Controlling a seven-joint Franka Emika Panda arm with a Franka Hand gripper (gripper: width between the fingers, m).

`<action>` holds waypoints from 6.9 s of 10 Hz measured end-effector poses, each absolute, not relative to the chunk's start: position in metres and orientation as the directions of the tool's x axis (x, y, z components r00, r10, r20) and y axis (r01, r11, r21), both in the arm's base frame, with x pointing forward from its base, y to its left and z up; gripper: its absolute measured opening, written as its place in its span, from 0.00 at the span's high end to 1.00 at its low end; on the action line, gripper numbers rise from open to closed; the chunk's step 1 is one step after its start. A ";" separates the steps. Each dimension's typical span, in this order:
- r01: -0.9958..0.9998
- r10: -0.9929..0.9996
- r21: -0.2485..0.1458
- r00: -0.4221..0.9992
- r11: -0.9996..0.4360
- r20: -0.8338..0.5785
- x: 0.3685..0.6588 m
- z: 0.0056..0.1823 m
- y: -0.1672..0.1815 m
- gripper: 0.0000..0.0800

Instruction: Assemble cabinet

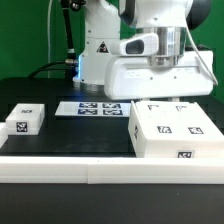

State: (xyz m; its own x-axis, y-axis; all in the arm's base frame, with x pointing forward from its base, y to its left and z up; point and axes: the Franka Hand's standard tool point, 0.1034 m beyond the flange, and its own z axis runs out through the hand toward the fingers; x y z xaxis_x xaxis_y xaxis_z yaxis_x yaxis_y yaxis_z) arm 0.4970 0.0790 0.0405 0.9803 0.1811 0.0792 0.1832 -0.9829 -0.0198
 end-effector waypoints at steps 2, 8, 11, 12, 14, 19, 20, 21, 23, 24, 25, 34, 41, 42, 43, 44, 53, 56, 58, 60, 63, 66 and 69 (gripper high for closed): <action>0.182 0.181 -0.022 0.982 -0.983 0.054 0.497 0.047 0.079 0.72; 0.183 0.182 -0.025 0.983 -0.983 0.031 0.501 0.062 0.079 0.72; 0.176 0.177 -0.029 0.984 -0.984 -0.017 0.509 0.092 0.080 0.72; 0.175 0.175 -0.029 0.984 -0.984 -0.015 0.509 0.089 0.079 0.72; 0.175 0.176 -0.029 0.984 -0.984 -0.018 0.508 0.088 0.079 0.72; 0.171 0.173 -0.031 0.982 -0.985 -0.078 0.518 0.111 0.075 0.72; 0.163 0.166 -0.032 0.981 -0.986 -0.103 0.521 0.117 0.076 0.72; 0.162 0.164 -0.032 0.982 -0.986 -0.096 0.522 0.114 0.075 0.72; 0.161 0.163 -0.032 0.982 -0.986 -0.098 0.521 0.113 0.074 0.72; 0.170 0.172 -0.033 0.980 -0.985 -0.103 0.521 0.114 0.072 0.72; 0.170 0.173 -0.033 0.978 -0.985 -0.114 0.524 0.120 0.066 0.72; 0.171 0.175 -0.038 0.973 -0.985 -0.151 0.539 0.138 0.070 0.75; 0.171 0.175 -0.038 0.973 -0.985 -0.151 0.539 0.138 0.070 0.11; 0.165 0.168 -0.036 0.974 -0.986 -0.150 0.538 0.139 0.070 0.02; 0.131 0.134 -0.029 0.981 -0.991 -0.143 0.530 0.146 0.070 0.01; 0.118 0.120 -0.026 0.986 -0.993 -0.116 0.518 0.152 0.068 0.01; 0.070 0.071 -0.018 0.997 -0.997 -0.023 0.454 0.135 0.057 0.00; 0.067 0.067 -0.018 0.997 -0.998 -0.024 0.454 0.135 0.054 0.00; 0.055 0.055 0.000 0.998 -0.998 0.000 0.439 0.117 0.009 0.00; 0.059 0.059 -0.004 0.998 -0.998 -0.017 0.423 0.105 -0.047 0.00; 0.092 0.092 0.001 0.996 -0.996 -0.012 0.422 0.097 -0.108 0.00; 0.095 0.095 0.004 0.995 -0.995 -0.012 0.419 0.097 -0.123 0.00; 0.142 0.142 0.031 0.990 -0.989 -0.001 0.412 0.082 -0.156 0.00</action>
Offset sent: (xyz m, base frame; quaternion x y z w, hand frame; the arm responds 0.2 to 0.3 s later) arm 0.0000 0.0000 0.0000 0.0000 0.0000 0.0000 1.0000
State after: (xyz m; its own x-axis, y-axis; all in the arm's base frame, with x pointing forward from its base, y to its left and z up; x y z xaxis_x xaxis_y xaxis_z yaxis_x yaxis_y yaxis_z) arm 0.4122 -0.1565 0.0815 0.9899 0.1416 -0.0008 0.1415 -0.9894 0.0311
